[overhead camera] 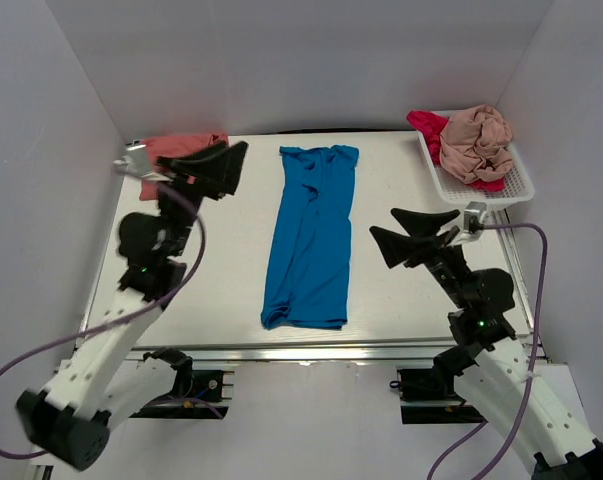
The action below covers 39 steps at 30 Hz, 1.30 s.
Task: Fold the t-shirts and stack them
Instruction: Grab the bottom of the folded rectangular tshirt with both arms
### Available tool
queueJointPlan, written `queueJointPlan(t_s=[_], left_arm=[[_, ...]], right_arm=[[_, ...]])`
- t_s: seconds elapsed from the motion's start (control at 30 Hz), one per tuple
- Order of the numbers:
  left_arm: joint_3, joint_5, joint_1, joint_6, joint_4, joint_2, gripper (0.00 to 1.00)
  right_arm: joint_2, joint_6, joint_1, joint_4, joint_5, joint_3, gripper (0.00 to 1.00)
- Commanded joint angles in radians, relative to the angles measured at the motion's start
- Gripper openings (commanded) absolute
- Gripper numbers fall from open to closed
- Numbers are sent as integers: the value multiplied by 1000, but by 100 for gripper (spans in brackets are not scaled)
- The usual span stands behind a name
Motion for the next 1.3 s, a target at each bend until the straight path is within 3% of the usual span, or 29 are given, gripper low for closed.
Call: queueJointPlan(t_s=[0.0,0.03,0.13,0.27,0.33,0.37,0.47,0.53,0.63,0.7,0.87,1.13,1.27], left_arm=[[135,-469,-96,693,-381,-51,98],[160,-609,-102,718,-421,-28,98],[256,-811,-161,801,-490,82,98],[232,-850,-379,943,-412,131,98],[270,-839,-424,915,-502,194,98],[287,-762,-429,857,-536,212,98],[199,-678,-436,768,-430,205,98],[119,-629,-436,743,-339,188,98],[123,-614,-439,718,-380,235,98],[131,-607,-442,683,-383,280,98],[53,-578,-444,583,-210,289,98],[-30,-670,-462,470,-41,273,98],[16,-774,-505,497,-84,295,98]], right_arm=[[77,-95,16,-25,-13,80,89],[139,-141,22,-82,-1,120,89],[245,-333,86,-206,152,254,89],[383,-507,211,-220,392,376,89],[460,-589,321,-202,505,403,89],[482,-603,356,-188,533,409,89],[548,-656,482,-103,646,392,89],[580,-647,514,-73,682,365,89],[615,-572,550,-39,694,325,89],[634,-549,585,69,717,290,89],[756,-503,639,169,774,280,89],[844,-476,723,479,832,171,89],[898,-536,775,617,961,164,89]])
